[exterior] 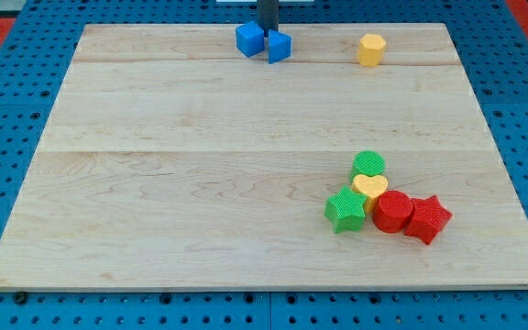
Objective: Separate the blue cube and blue triangle
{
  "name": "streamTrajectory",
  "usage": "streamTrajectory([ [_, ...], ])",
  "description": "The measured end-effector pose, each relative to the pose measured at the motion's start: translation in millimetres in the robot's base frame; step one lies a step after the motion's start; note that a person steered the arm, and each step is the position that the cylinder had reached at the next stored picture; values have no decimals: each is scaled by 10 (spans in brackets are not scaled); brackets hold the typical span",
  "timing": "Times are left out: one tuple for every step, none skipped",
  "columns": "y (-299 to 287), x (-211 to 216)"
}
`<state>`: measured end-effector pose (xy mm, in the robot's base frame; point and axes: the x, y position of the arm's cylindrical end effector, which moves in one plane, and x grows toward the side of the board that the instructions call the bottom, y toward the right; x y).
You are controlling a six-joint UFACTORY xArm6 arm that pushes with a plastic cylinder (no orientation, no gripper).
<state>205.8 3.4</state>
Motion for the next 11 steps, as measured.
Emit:
streamTrajectory([
  [0, 0],
  [0, 0],
  [0, 0],
  [-95, 377],
  [-128, 736],
  [-83, 730],
  [68, 661],
  [121, 564],
  [124, 267],
  [-338, 316],
  [-610, 465],
])
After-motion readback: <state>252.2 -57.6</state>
